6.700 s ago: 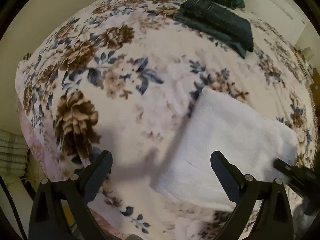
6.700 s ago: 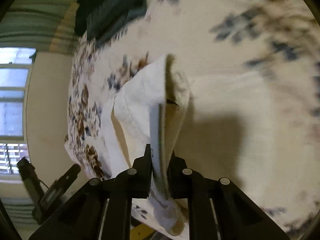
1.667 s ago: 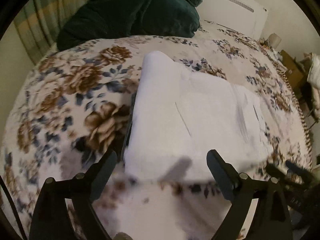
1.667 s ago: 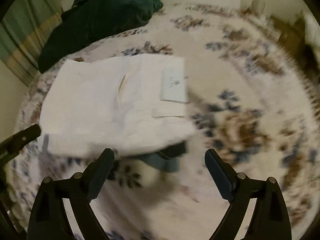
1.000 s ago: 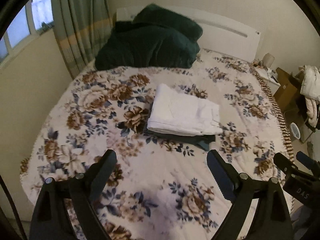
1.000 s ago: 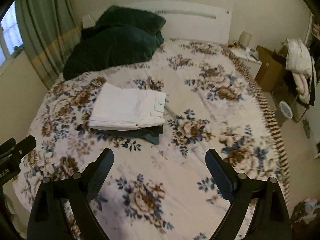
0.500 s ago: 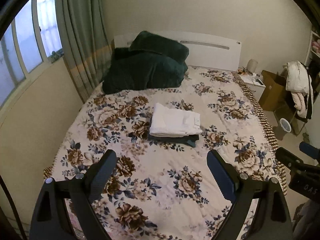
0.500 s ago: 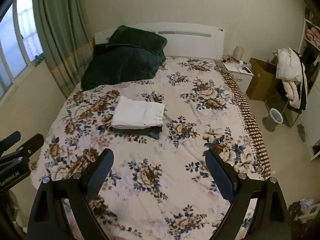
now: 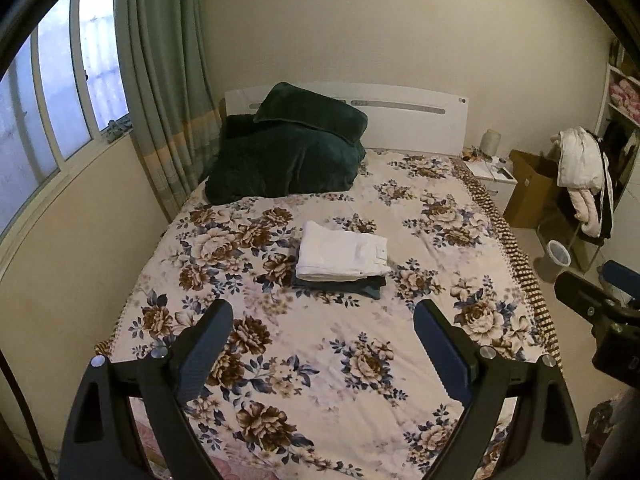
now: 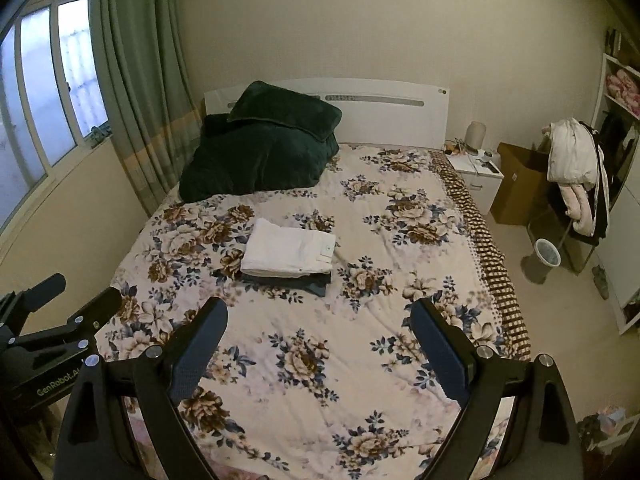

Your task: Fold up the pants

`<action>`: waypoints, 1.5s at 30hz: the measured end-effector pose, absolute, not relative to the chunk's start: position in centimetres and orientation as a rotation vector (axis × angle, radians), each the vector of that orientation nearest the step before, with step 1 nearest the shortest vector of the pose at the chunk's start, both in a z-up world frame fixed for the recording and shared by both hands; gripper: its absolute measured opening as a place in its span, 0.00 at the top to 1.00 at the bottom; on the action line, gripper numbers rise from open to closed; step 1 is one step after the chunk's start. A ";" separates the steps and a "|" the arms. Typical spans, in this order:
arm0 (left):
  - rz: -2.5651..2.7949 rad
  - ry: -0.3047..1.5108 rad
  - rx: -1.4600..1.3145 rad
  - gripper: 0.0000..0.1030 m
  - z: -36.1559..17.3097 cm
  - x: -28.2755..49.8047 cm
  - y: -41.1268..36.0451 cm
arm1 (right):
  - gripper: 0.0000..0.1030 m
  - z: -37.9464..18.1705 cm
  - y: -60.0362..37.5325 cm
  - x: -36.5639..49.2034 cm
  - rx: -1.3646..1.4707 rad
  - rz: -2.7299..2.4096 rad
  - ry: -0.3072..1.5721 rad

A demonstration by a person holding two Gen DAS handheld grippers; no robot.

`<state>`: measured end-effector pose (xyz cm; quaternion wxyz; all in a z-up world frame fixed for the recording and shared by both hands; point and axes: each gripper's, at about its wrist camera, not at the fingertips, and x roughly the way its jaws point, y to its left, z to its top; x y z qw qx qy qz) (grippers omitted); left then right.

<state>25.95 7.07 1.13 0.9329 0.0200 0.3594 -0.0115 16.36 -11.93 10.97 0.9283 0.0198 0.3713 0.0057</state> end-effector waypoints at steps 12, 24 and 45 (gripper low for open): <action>0.016 0.684 0.006 0.00 1.0 28.7 8.1 | 0.04 9.6 -11.3 21.0 0.035 -0.027 0.721; 0.070 0.718 0.029 0.00 -2.7 33.4 8.3 | 0.02 4.6 -11.4 28.0 0.019 -0.074 0.757; 0.063 0.720 0.017 0.00 -3.6 33.9 8.6 | 0.02 1.8 -11.3 29.1 0.012 -0.064 0.782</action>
